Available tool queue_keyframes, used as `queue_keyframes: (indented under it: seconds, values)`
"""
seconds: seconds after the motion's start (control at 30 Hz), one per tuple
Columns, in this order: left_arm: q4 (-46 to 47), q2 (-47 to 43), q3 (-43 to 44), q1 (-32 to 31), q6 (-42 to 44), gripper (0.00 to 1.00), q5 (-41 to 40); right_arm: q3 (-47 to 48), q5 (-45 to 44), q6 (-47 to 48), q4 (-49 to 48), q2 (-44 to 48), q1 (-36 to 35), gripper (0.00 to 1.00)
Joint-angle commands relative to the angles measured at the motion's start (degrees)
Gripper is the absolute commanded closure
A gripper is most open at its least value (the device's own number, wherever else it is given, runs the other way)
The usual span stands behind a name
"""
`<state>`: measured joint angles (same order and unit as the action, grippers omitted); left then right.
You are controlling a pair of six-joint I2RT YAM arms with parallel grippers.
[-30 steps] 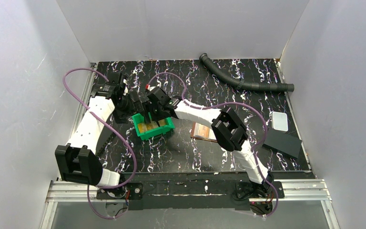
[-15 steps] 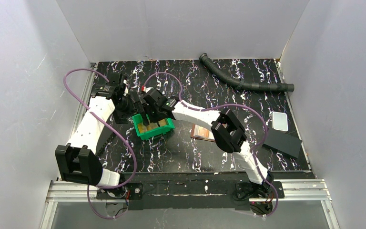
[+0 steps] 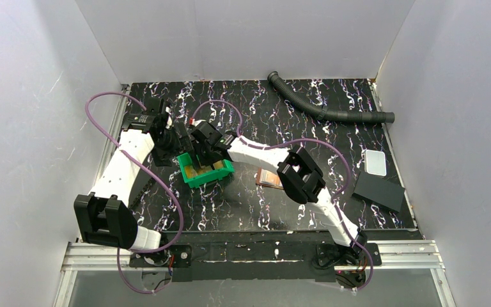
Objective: Put the credit cards into the card holder
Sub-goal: Pick up the credit card from the storage box.
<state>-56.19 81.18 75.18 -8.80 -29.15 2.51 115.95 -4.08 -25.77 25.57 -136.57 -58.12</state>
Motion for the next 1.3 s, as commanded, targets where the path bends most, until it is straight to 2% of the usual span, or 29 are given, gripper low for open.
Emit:
queue_keyframes:
  seconds: [0.0, 0.37, 0.4, 0.53, 0.6, 0.77, 1.07, 1.27]
  values:
    - [-1.33, -2.01, -0.74, 0.10, 0.67, 0.22, 0.17, 1.88, -1.86, -1.04, 2.91, -2.41, -0.24, 0.32]
    - [-0.60, -1.85, -1.36, 0.08, 1.11, 0.22, 0.61, 2.82, 0.77, -1.63, 2.87, -0.42, 0.57, 0.63]
    - [-0.53, -1.83, -1.40, 0.09, 1.08, 0.22, 0.77, 3.13, 0.54, -1.63, 3.16, -0.49, 0.61, 0.61]
    - [-0.37, -1.94, -1.85, 0.07, 0.96, 0.22, 1.00, 5.10, -3.07, 0.09, 5.80, -0.09, -0.34, 0.36]
    - [-0.35, -1.95, -1.81, 0.09, 1.05, 0.22, 0.90, 5.79, -5.99, 0.94, 6.75, 0.93, -0.78, 0.31]
    - [-0.35, -1.73, -1.53, 0.10, 1.14, 0.22, 0.51, 8.88, -6.31, 1.71, 9.35, 1.03, -1.06, 0.28]
    - [-1.02, -1.63, -1.09, 0.08, 1.43, 0.21, -0.74, 9.80, -0.91, 0.08, 7.26, -1.45, -1.68, 0.28]
    - [-1.21, -1.77, -1.22, 0.09, 1.11, 0.20, -1.29, 9.98, 0.96, 0.06, 7.21, -2.83, -1.82, 0.23]
